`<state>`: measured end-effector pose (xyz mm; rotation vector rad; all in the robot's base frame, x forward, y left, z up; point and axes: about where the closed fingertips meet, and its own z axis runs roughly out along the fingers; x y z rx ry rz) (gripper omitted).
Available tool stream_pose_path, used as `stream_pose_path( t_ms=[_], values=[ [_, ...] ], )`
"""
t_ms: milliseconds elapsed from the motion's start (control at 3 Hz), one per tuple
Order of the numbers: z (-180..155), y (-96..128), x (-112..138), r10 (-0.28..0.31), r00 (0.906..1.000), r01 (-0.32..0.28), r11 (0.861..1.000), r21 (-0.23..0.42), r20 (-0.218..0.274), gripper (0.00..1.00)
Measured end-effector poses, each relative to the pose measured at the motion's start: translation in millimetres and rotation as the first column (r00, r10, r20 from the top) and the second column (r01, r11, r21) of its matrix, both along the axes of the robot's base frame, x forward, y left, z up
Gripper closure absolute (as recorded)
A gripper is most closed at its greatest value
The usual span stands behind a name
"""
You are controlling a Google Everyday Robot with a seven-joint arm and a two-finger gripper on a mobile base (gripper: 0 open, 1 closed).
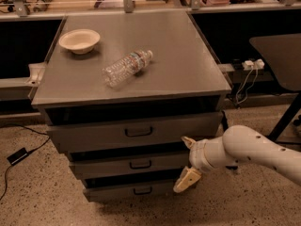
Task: Close top drawer
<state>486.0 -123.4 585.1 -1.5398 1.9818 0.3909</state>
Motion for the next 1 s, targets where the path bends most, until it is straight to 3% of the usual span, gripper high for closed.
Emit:
stream_pose_path(
  t_ms=[333,667,1000],
  values=[
    [-6,8,6,0.043,0.9983,-0.043,0.999,-0.013,0.038,0.00],
    [-6,11,30,0.063,0.9897,-0.061,0.998,-0.018,0.129,0.00],
    [-6,11,30,0.063,0.9897,-0.061,0.998,-0.018,0.129,0.00]
  ],
)
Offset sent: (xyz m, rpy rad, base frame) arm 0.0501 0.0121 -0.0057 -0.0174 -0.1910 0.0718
